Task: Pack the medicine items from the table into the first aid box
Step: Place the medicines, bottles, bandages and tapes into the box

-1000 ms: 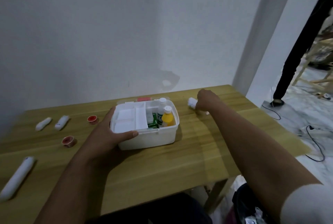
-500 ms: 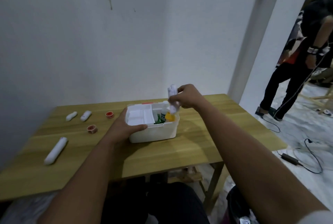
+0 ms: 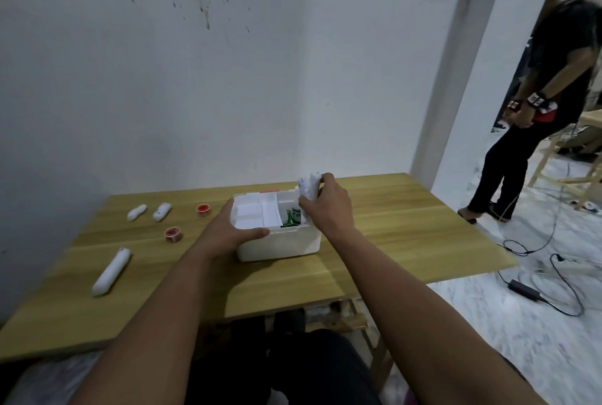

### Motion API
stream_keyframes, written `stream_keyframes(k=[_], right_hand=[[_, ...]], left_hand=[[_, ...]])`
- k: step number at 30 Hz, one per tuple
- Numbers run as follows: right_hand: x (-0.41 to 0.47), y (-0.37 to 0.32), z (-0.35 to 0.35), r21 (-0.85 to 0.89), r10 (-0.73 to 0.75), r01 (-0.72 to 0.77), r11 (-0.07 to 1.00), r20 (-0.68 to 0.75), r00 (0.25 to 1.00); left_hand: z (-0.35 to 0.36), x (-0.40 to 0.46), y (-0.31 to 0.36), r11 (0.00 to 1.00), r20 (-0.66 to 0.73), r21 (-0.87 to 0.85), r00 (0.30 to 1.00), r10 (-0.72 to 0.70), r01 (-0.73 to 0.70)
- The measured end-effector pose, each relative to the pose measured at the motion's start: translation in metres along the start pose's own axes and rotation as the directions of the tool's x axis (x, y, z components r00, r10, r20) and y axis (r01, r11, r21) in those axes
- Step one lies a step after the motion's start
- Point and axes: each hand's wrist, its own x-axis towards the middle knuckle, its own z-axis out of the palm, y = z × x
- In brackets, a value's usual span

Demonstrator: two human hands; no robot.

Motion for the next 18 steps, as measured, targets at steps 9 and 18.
stream_keyframes(k=[9,18], right_hand=[[-0.005,0.002,0.002,-0.3,-0.005,0.048,0.953,0.143,0.99],[0.005,0.014,-0.011,-0.302,0.081,-0.028,0.953,0.162,0.983]], left_hand=[[0.002,0.005,-0.004,1.0,-0.004,0.016,1.0,-0.006,0.006],[0.0,0.008,-0.008,1.0,0.0,0.026,1.0,-0.01,0.01]])
